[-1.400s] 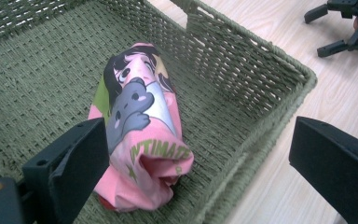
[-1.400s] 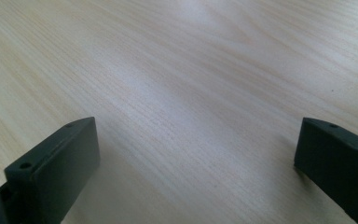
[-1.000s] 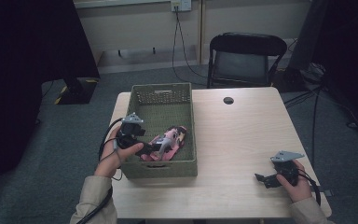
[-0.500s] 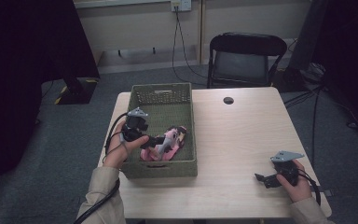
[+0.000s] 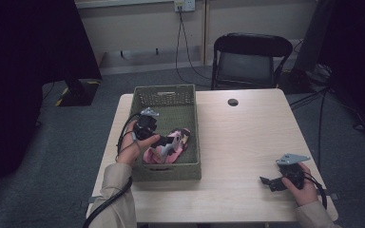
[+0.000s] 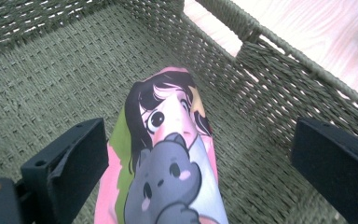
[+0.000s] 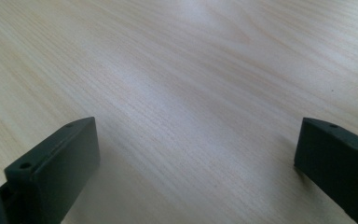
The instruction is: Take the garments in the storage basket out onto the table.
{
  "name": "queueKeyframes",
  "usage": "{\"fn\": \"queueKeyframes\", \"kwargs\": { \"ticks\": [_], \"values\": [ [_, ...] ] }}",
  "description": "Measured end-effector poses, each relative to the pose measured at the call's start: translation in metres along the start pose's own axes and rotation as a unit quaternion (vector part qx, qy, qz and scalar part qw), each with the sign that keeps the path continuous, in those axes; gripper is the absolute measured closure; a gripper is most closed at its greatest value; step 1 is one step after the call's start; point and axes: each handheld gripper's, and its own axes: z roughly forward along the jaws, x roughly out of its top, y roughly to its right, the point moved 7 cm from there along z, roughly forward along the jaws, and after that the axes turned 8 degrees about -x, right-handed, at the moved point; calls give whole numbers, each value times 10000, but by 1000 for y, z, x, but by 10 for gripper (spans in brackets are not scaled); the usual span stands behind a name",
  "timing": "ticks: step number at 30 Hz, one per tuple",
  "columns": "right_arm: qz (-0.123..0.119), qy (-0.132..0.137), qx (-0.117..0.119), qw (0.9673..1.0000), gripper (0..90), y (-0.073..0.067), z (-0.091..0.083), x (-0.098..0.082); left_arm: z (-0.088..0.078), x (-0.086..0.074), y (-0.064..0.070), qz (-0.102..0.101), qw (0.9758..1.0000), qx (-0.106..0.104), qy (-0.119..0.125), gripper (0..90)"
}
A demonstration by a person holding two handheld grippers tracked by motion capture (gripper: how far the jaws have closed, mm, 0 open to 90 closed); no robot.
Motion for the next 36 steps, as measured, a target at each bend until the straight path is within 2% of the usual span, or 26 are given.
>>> {"fn": "queueKeyframes", "kwargs": {
  "ticks": [4, 16, 21, 32, 36],
  "values": [
    [-2, 0, 0, 10000, 0, 0, 0, 0, 10, -4, -3, -19, 9998, 45, -182, 38],
    [0, 1, 2, 10000, 0, 0, 0, 0, 30, -13, -14, -155, 9991, 147, -359, 40],
    [0, 0, 2, 10000, 0, 0, 0, 0, 38, -16, -14, -170, 9988, 103, -453, 41],
    [-1, -1, 0, 10000, 0, 0, 0, 0, 50, -26, -16, -184, 9966, 93, -794, 46],
    [-1, 0, 2, 10000, 0, 0, 0, 0, 52, -30, -19, -214, 9953, 176, -931, 48]
  ]
}}
